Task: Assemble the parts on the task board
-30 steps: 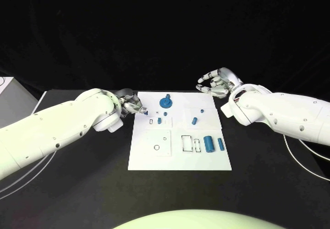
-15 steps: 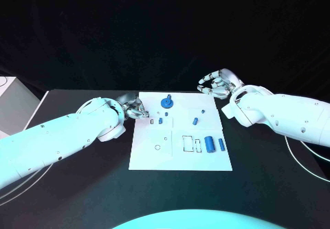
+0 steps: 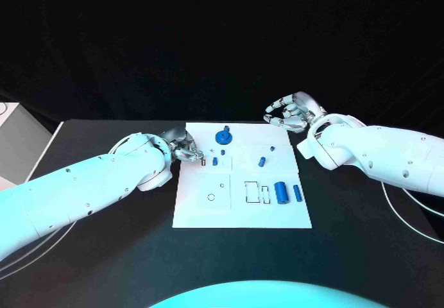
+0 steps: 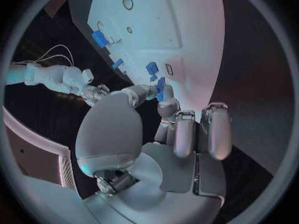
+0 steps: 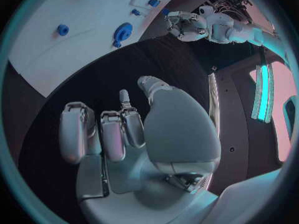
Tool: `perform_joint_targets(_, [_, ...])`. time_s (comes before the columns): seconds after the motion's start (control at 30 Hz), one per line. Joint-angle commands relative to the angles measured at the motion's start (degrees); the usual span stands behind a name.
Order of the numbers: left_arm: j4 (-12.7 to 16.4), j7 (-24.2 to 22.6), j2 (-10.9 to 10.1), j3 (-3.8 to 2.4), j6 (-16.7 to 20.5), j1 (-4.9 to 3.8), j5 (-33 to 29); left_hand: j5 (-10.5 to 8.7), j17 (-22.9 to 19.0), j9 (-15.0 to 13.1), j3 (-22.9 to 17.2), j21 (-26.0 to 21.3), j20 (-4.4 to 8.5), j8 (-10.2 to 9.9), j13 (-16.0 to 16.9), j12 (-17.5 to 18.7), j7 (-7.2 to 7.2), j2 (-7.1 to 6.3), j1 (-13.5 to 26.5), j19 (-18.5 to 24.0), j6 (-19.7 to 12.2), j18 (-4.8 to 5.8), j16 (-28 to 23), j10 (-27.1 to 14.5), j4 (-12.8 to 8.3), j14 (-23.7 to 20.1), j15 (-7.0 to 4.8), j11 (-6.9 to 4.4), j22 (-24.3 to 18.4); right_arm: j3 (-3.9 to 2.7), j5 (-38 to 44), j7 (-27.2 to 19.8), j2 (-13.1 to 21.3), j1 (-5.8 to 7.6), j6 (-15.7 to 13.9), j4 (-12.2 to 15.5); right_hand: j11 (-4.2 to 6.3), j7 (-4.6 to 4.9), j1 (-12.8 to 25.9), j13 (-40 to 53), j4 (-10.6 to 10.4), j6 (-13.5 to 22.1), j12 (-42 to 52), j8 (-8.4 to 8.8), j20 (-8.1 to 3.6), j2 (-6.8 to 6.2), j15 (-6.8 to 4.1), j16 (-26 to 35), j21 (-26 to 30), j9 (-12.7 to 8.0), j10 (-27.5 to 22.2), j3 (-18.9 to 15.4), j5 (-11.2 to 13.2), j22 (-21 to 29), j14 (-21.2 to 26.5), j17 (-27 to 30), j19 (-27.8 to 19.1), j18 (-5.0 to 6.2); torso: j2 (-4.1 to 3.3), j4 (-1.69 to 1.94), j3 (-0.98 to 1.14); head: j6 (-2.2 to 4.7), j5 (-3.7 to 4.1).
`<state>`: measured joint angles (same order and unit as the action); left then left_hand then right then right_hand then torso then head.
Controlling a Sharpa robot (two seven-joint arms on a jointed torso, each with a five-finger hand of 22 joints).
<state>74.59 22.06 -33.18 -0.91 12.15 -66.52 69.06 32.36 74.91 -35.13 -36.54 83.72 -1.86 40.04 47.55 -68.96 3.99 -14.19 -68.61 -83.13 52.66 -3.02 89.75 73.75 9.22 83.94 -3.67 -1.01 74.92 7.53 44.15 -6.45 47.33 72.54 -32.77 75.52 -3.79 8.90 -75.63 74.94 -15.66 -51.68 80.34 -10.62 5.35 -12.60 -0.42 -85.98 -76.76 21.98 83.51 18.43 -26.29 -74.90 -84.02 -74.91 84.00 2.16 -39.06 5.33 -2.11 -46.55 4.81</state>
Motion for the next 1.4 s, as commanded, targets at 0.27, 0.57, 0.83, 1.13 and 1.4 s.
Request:
perform_joint_targets(0.27, [-2.02, -0.81, 1.33, 0.11, -2.93, 0.07, -1.27, 0.32, 15.09, -0.36, -10.37, 0.04, 0.02, 0.2, -0.07, -0.09, -0.46, -0.11, -0.47, -0.27, 1.0, 0.41, 0.25, 0.35, -10.19, 6.06, -0.5, 0.02, 6.6, -0.02, 0.62, -0.76, -0.07, -0.04, 0.1, 0.14, 0.11, -0.15, 0.42, 7.54, -0.09, 0.39, 0.19, 0.3, -0.32, -0.17, -0.32, 0.29, 0.16, 0.06, 0.4, 0.37, -0.25, -7.11, -3.87, -6.08, 1.58, 0.66, 0.06, 0.07, -0.04, -0.37, 0.28])
perform_joint_targets(0.57, [-3.43, -0.94, 2.22, 0.15, -3.75, 0.1, -1.2, 0.3, 15.09, -0.36, -10.4, 0.03, 0.04, 0.17, -0.08, -0.06, -0.46, -0.12, -0.44, -0.26, 1.01, 0.41, 0.25, 0.35, -10.17, 6.06, -0.5, 0.01, 6.59, -0.02, 0.62, -0.81, -0.13, -0.04, 0.12, 0.15, 0.11, -0.15, 0.42, 7.54, -0.09, 0.39, 0.19, 0.3, -0.32, -0.17, -0.32, 0.29, 0.16, 0.06, 0.4, 0.37, -0.25, -7.11, -3.87, -6.08, 1.58, 0.66, 0.14, 0.13, -0.01, -0.61, 0.32])
perform_joint_targets(0.83, [-4.03, -0.94, 2.76, 0.18, -4.65, 0.11, -1.05, 0.28, 15.09, -0.35, -10.44, -0.02, 0.06, 0.13, -0.21, 0.02, -0.46, -0.11, -0.43, -0.2, 1.02, 0.39, 0.25, 0.32, -10.15, 6.06, -0.51, 0.01, 6.51, -0.02, 0.62, -0.82, -0.14, -0.04, 0.13, 0.16, 0.11, -0.15, 0.42, 7.54, -0.09, 0.39, 0.19, 0.3, -0.32, -0.17, -0.32, 0.29, 0.16, 0.06, 0.4, 0.37, -0.25, -7.11, -3.87, -6.08, 1.58, 0.66, 0.08, 0.09, -0.01, -0.78, 0.31])
perform_joint_targets(1.13, [-4.22, -1.03, 3.08, 0.25, -5.65, 0.12, -0.98, 0.25, 15.09, -0.34, -10.48, -0.03, 0.08, 0.09, -0.21, 0.04, -0.46, -0.1, -0.42, -0.19, 1.03, 0.38, 0.25, 0.33, -10.13, 6.06, -0.52, 0.01, 6.5, -0.03, 0.62, -0.8, -0.12, -0.04, 0.14, 0.19, 0.11, -0.15, 0.42, 7.54, -0.09, 0.39, 0.19, 0.3, -0.32, -0.17, -0.32, 0.29, 0.16, 0.06, 0.4, 0.37, -0.25, -7.11, -3.87, -6.08, 1.58, 0.66, 0.13, 0.11, 0.01, -1.0, 0.35])
perform_joint_targets(1.4, [-4.44, -0.87, 3.26, 0.31, -6.31, 0.12, -0.73, 0.25, 15.09, -0.34, -10.48, -0.03, 0.08, 0.09, -0.21, 0.04, -0.46, -0.1, -0.42, -0.19, 1.03, 0.38, 0.25, 0.33, -10.13, 6.06, -0.52, 0.01, 6.5, -0.03, 0.62, -0.8, -0.12, -0.04, 0.14, 0.22, 0.11, -0.15, 0.42, 7.54, -0.09, 0.39, 0.19, 0.3, -0.32, -0.17, -0.32, 0.29, 0.16, 0.06, 0.4, 0.37, -0.25, -7.11, -3.87, -6.08, 1.58, 0.66, 0.1, 0.11, -0.02, -1.06, 0.36])
